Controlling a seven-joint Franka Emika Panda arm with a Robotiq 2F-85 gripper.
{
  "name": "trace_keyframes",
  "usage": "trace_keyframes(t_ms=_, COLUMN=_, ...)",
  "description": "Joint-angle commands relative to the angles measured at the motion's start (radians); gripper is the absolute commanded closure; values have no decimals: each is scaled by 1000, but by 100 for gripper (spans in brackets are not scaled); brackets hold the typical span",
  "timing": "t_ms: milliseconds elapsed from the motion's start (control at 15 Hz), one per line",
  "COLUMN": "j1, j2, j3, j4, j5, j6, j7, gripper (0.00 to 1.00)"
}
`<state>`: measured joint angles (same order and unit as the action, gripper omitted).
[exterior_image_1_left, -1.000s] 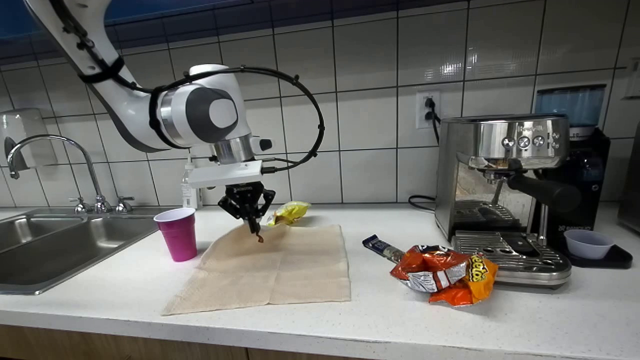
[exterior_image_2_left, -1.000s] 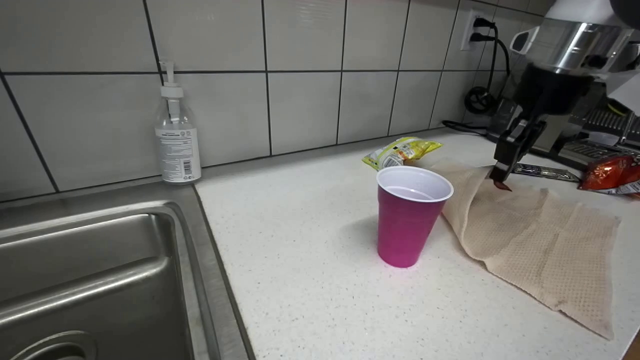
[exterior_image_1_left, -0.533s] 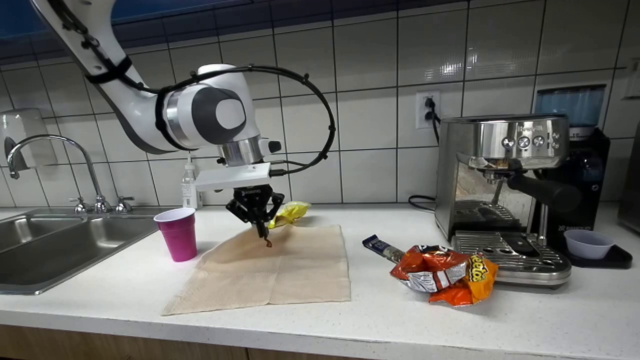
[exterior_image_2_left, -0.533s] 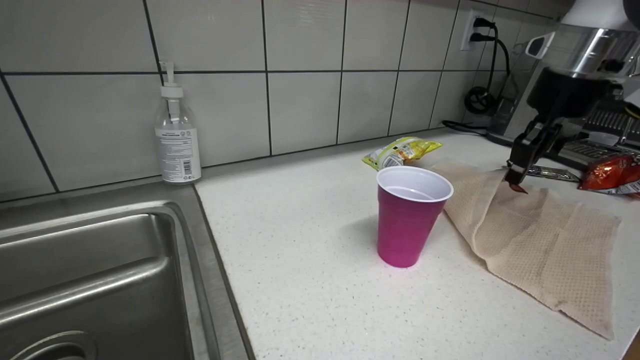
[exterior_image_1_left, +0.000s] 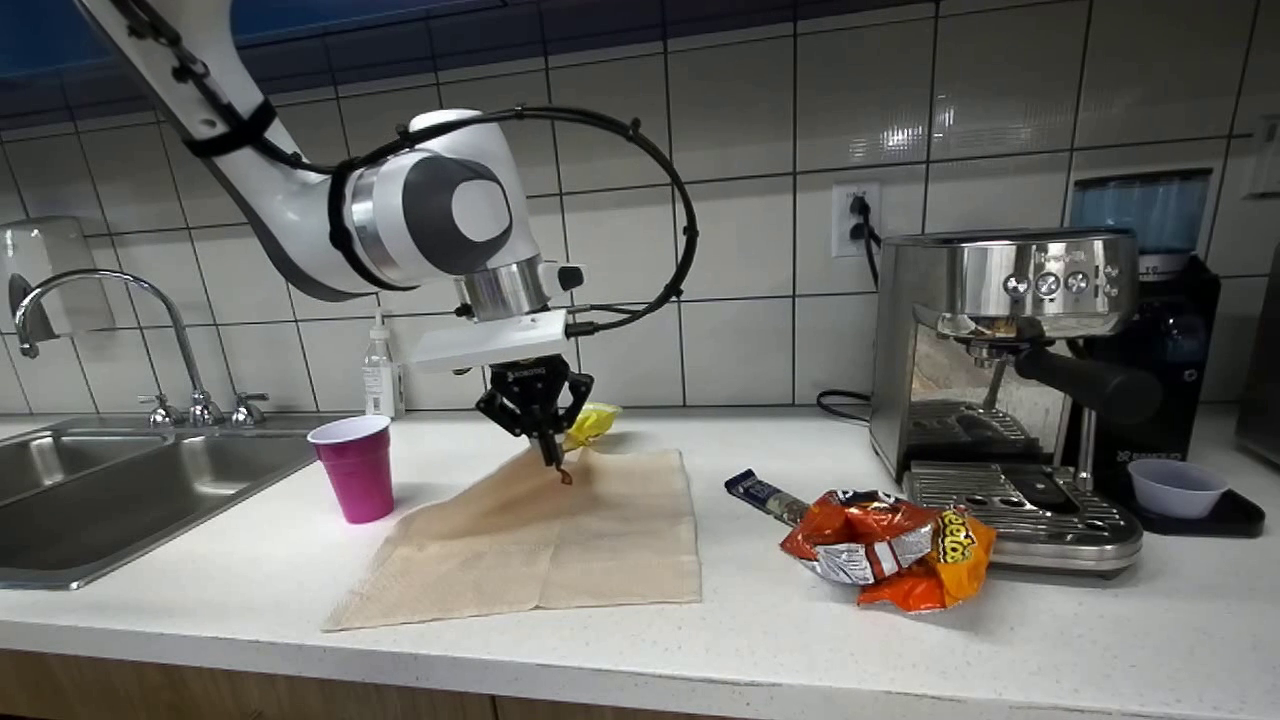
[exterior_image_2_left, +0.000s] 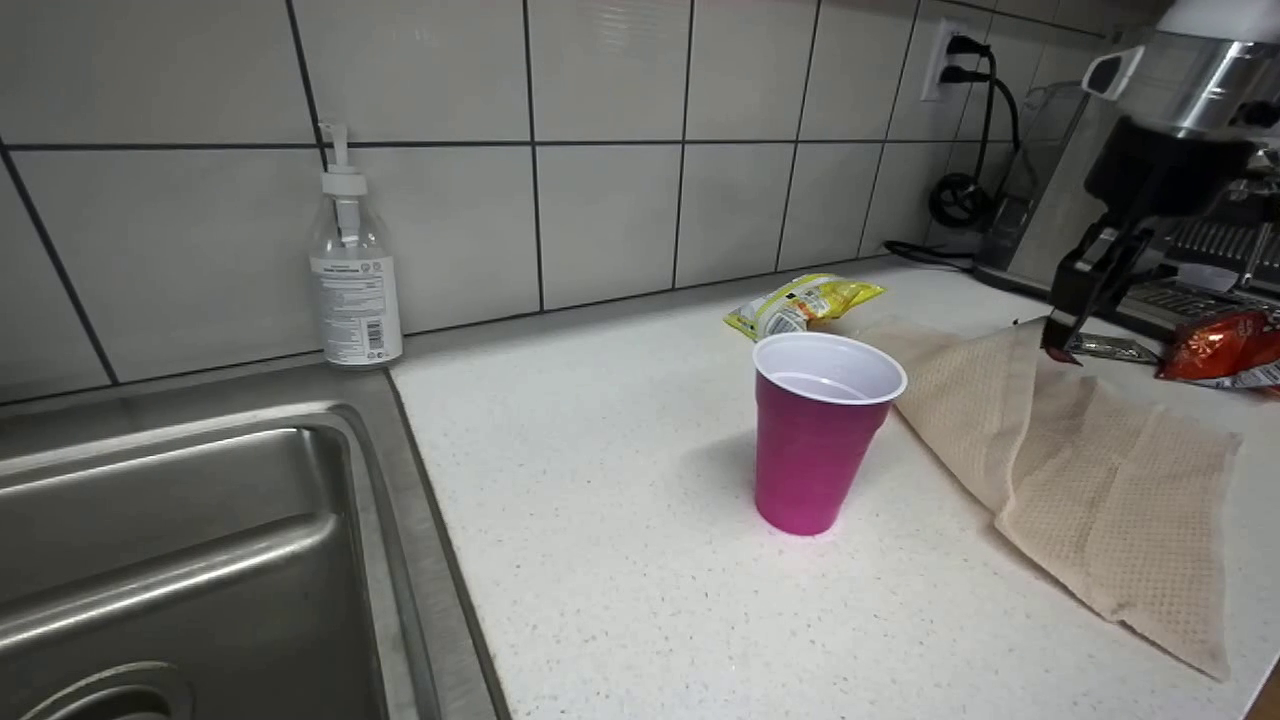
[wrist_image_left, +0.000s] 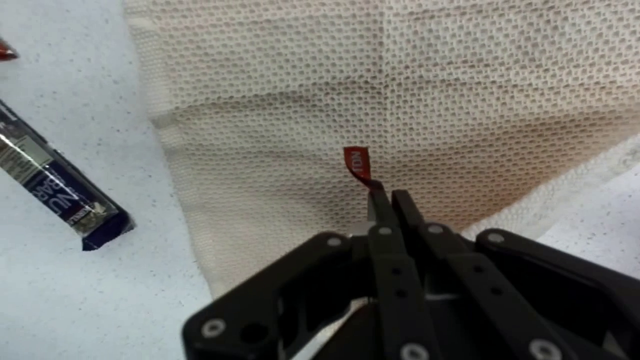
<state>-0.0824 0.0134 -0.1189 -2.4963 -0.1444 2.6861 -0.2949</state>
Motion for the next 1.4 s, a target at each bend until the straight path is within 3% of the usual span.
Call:
trace_keyframes(t_ms=0, j1=-22, j2=-41, j3=-9, j4=-17, j5=-39, j6=10, j7=-24, gripper=99)
trace_keyframes(t_ms=1333, j1=-69, j2=-117, j3=-76, j4=-61, j5=-65, j6=36, j7=-78, gripper=99)
